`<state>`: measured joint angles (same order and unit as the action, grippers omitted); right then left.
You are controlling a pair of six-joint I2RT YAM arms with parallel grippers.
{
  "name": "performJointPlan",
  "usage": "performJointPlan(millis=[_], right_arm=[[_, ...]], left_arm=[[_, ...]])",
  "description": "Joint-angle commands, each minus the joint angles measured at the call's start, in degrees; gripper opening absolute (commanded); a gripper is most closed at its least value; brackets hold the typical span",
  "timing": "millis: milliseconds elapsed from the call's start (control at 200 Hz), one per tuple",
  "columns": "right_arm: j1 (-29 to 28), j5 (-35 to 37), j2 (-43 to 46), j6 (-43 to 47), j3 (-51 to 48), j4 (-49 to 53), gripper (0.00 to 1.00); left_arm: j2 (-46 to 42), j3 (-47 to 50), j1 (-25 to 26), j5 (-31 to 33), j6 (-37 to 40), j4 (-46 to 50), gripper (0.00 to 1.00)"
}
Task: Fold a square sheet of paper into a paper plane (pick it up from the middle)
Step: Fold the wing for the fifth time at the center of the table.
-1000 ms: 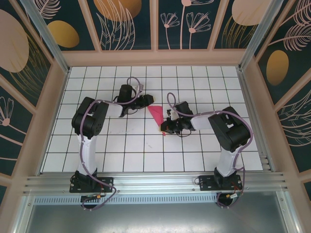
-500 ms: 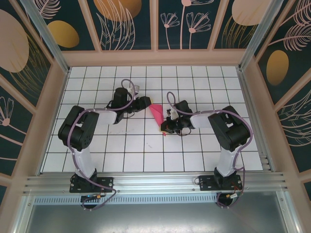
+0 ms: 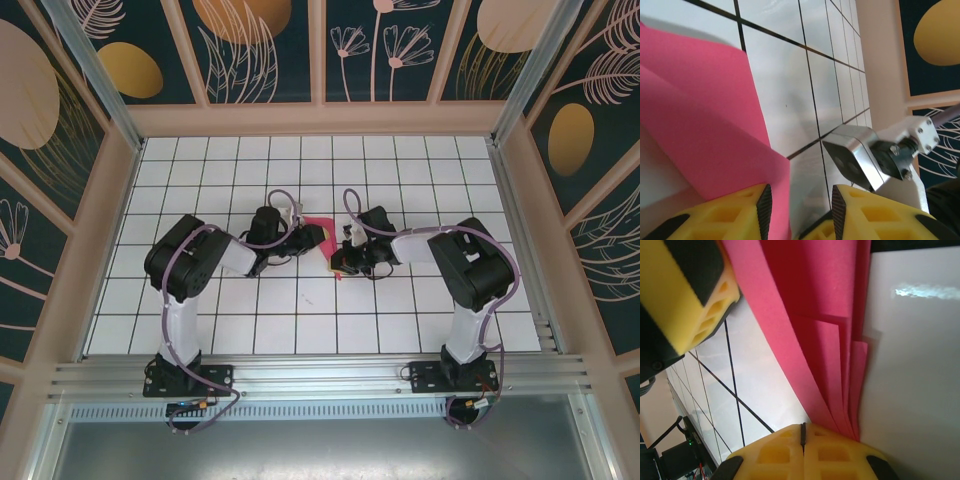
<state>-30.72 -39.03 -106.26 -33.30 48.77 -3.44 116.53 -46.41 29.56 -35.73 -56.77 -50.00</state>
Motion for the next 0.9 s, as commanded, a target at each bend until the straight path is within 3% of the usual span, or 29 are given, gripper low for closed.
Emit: performJointPlan(millis=[0, 230, 580, 896], right_arm=[[-0.13, 4.88, -3.50, 0.91, -1.64, 6.81, 0.00], [-0.13, 5.36, -2.89, 1.55, -2.09, 7.88, 0.00], [-0.13, 5.34, -2.31, 1.83, -2.68, 8.27, 0.00], [-0.22, 4.84, -0.80, 1.75, -0.57, 8.59, 0.00]], left_arm=[[2.76, -2.81, -0.55, 1.75, 2.03, -0.50, 0.39], [2.47, -2.05, -2.65, 7.24, 3.70, 3.63, 0.39], [5.11, -5.68, -6.42, 6.38, 5.88, 7.78, 0.40], [3.31, -10.96, -7.58, 9.86, 8.49, 17.31, 0.41]])
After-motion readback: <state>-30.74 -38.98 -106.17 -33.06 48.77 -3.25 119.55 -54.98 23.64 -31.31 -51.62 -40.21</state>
